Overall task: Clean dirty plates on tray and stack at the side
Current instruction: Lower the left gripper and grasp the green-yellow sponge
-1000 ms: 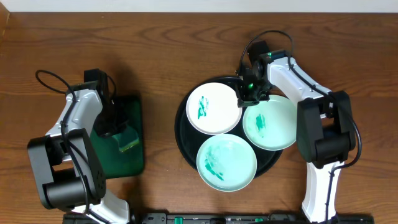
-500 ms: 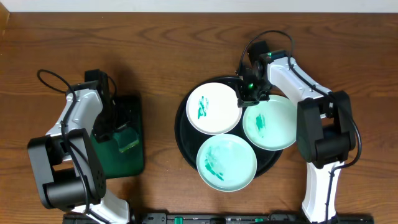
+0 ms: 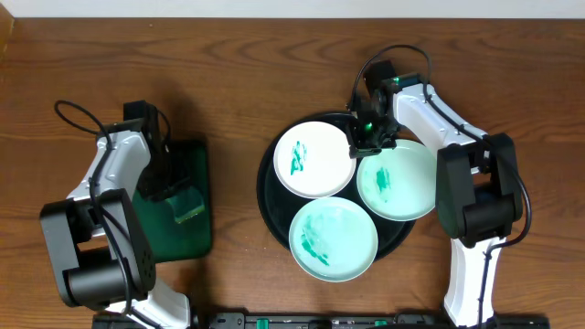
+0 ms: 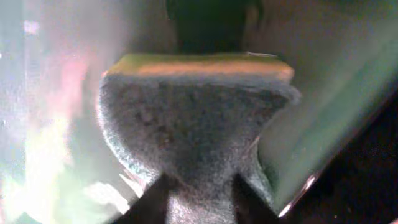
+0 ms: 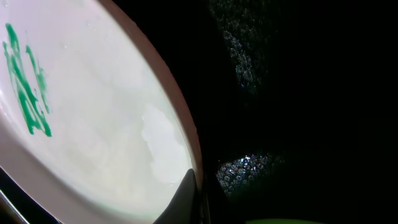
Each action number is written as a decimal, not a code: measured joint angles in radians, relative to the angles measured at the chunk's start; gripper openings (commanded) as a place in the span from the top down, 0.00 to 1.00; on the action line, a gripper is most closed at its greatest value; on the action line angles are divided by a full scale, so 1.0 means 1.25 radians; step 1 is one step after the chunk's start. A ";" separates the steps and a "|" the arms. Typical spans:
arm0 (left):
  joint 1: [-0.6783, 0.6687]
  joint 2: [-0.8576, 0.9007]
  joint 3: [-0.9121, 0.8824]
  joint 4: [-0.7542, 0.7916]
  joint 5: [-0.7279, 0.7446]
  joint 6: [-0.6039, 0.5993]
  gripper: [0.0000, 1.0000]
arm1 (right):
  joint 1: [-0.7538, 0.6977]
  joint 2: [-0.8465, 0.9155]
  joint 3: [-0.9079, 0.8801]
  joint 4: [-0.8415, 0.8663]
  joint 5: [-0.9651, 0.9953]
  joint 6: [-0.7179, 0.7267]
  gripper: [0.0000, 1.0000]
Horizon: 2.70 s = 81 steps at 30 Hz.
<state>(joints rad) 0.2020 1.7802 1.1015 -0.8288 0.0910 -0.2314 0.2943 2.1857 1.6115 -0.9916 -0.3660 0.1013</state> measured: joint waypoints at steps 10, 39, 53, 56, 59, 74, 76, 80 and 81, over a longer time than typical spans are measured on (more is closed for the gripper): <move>0.000 0.000 0.000 0.001 0.000 0.002 0.93 | 0.000 0.000 0.000 -0.011 0.000 -0.002 0.99; -0.001 0.000 0.000 -0.013 -0.033 0.007 0.32 | 0.000 0.000 0.000 -0.017 0.000 -0.006 0.98; -0.001 0.044 0.005 0.006 -0.028 0.017 0.66 | 0.000 0.000 0.000 -0.029 0.000 -0.009 0.99; -0.002 0.049 0.007 0.006 -0.023 0.020 0.65 | 0.000 0.000 0.000 -0.029 0.000 -0.009 0.99; -0.001 0.049 0.007 0.006 -0.022 0.020 0.53 | 0.000 0.000 0.000 -0.028 0.000 -0.009 0.99; -0.001 -0.018 0.007 -0.017 -0.018 0.019 0.54 | 0.000 0.000 0.000 -0.028 0.000 -0.012 0.99; -0.001 -0.019 0.007 -0.020 -0.017 0.020 0.53 | 0.000 0.000 0.000 -0.028 0.000 -0.012 0.99; -0.001 -0.019 0.007 -0.021 -0.017 0.020 0.34 | 0.000 0.000 0.000 -0.028 0.000 -0.012 0.99; -0.001 -0.019 0.007 -0.020 -0.016 0.020 0.31 | 0.000 0.000 0.000 -0.028 0.000 -0.012 0.99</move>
<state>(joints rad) 0.2005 1.7561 1.1107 -0.8543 0.0704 -0.2062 0.2939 2.1857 1.6115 -1.0264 -0.3660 0.0864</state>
